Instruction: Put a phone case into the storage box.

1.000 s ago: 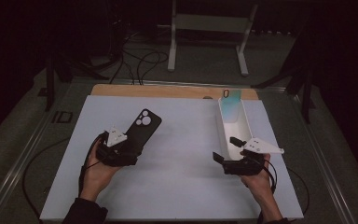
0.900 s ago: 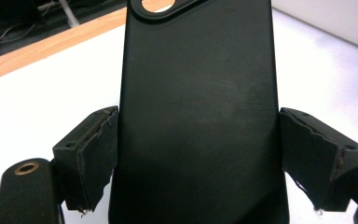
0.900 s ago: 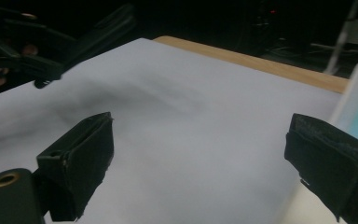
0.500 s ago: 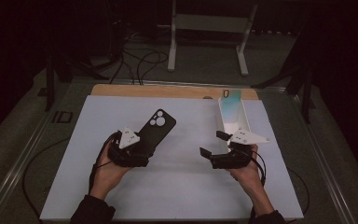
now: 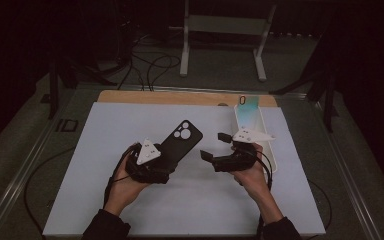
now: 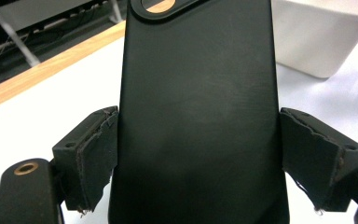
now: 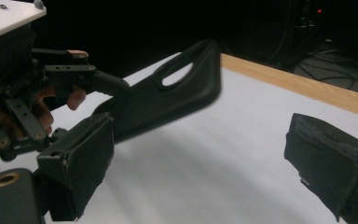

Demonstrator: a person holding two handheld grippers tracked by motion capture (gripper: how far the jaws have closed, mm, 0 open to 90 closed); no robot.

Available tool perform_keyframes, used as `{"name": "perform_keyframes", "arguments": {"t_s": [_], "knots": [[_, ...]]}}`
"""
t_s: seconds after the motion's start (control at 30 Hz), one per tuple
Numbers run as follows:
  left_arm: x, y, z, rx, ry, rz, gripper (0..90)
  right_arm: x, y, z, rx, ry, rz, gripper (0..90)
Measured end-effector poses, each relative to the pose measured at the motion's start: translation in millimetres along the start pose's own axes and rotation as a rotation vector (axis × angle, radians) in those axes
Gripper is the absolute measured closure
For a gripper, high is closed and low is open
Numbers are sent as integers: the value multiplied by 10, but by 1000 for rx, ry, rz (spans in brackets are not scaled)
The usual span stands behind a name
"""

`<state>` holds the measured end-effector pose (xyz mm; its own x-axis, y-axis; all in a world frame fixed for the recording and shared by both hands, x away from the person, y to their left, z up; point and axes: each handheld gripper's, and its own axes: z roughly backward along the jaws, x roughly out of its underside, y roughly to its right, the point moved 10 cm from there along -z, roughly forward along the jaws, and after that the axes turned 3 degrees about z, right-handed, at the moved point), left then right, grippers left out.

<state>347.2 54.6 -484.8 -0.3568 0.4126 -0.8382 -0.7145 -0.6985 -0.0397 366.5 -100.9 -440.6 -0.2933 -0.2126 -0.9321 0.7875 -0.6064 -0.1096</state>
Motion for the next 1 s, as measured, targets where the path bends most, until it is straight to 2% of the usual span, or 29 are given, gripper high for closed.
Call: {"name": "perform_keyframes", "arguments": {"t_s": [0.1,0.3,0.4,0.47,0.5,0.57,0.73,0.77,0.9,1.0], "knots": [[-34,57,8,15,16,-12,160,-31,-31,-67,-15,-5,-3,84],[-112,172,21,37,54,-34,159,-32,-74,-188,-53,-41,-40,84],[-152,226,27,48,73,-48,159,-27,-92,-225,-66,-43,-55,84],[-177,262,29,55,83,-52,159,-32,-113,-231,-84,-36,-67,196],[-187,273,28,53,86,-58,158,-39,-130,-230,-100,-29,-69,204],[-208,297,25,56,95,-61,158,-55,-138,-230,-102,-19,-83,228],[-241,351,0,60,102,-67,158,-45,-205,-242,-143,-31,-101,349],[-241,351,0,60,102,-67,158,-45,-205,-242,-143,-31,-101,349],[-254,387,-27,61,99,-72,158,-42,-265,-265,-175,-45,-133,478],[-252,395,-34,64,98,-71,158,-59,-289,-255,-193,-34,-140,589]]}}
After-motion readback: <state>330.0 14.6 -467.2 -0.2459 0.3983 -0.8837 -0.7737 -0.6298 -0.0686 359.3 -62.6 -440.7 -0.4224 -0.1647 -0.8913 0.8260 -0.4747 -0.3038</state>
